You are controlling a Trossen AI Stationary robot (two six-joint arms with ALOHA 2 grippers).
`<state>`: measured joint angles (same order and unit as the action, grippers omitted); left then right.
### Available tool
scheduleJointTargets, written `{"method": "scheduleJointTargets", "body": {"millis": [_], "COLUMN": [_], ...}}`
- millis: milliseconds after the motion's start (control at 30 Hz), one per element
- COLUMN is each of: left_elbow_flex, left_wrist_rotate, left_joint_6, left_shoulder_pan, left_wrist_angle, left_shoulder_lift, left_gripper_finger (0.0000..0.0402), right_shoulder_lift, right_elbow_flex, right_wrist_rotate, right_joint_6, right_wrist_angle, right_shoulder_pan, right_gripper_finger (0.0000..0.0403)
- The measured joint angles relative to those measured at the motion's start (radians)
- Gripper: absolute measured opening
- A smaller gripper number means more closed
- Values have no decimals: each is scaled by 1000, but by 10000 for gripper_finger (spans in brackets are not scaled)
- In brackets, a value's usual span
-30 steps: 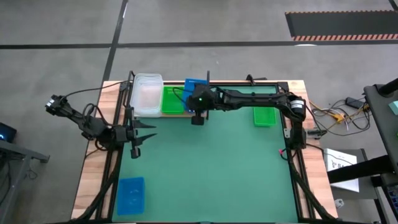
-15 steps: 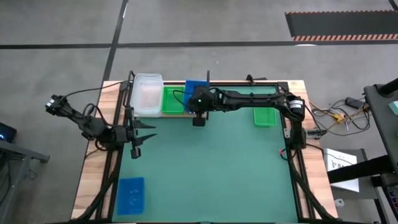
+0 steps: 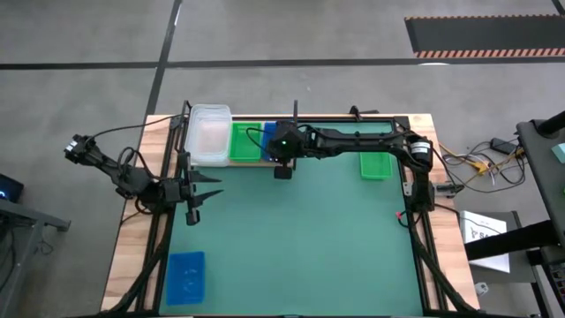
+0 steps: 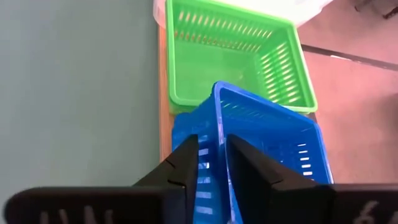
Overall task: Stack baskets on shelf by color
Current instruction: Stack the right blue bin on top of the other blue bin on the shelf
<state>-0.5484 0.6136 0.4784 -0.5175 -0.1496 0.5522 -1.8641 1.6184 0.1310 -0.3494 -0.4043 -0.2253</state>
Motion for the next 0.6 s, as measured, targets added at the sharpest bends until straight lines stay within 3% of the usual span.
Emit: {"method": "scheduleJointTargets", "body": {"millis": [200, 500, 600], "left_elbow_flex": [0, 0, 0], "left_wrist_rotate": [0, 0, 0], "left_joint_6": [0, 0, 0], "left_shoulder_pan": [0, 0, 0], "left_wrist_angle": [-1, -1, -1], "left_shoulder_lift": [0, 0, 0], "left_gripper_finger": [96, 96, 96], "right_shoulder_lift": [0, -9, -18], "right_elbow_flex": [0, -1, -4], "right_wrist_rotate": [18, 52, 53], "right_joint_6": [-13, -77, -97], "right_wrist_angle": [23, 28, 29], "right_shoulder_pan": [0, 3, 8], "right_gripper_finger": [93, 17, 11]}}
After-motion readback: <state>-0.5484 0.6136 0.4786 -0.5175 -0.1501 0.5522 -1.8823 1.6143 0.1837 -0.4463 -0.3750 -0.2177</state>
